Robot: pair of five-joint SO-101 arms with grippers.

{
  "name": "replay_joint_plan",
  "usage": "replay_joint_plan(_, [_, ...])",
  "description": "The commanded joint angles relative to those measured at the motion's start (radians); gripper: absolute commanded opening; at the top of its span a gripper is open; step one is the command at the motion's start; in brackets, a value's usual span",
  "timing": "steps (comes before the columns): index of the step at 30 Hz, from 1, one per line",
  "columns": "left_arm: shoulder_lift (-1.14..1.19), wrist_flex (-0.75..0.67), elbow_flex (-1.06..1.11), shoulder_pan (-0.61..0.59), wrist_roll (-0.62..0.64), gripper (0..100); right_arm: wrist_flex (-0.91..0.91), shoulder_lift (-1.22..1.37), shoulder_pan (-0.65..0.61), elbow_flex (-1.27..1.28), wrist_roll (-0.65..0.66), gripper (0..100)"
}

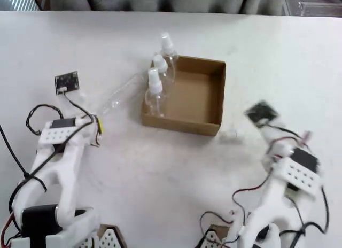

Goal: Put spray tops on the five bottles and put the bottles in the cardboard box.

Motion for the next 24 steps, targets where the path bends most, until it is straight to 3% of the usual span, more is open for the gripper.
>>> replay_joint_plan(1, [-0.039, -0.017, -0.017, 0.004, -0.008, 2, -0.088, 0.022, 0.209, -0.02, 0.008, 2.1])
replay_joint_plan(7, [-0.039, -0.017, -0.006, 0.004, -0.008, 2, -0.243, 0.225, 0.315, -0.028, 0.008, 3.3])
replay_joint_plan(15, [-0.039, -0.017, -0.003, 0.004, -0.008, 2, -0.26, 0.407, 0.321, -0.138, 0.008, 23.5])
replay_joint_plan(24, [-0.039, -0.017, -0.003, 0.004, -0.008, 2, -0.042, 0.435, 0.32, -0.331, 0.011, 23.7])
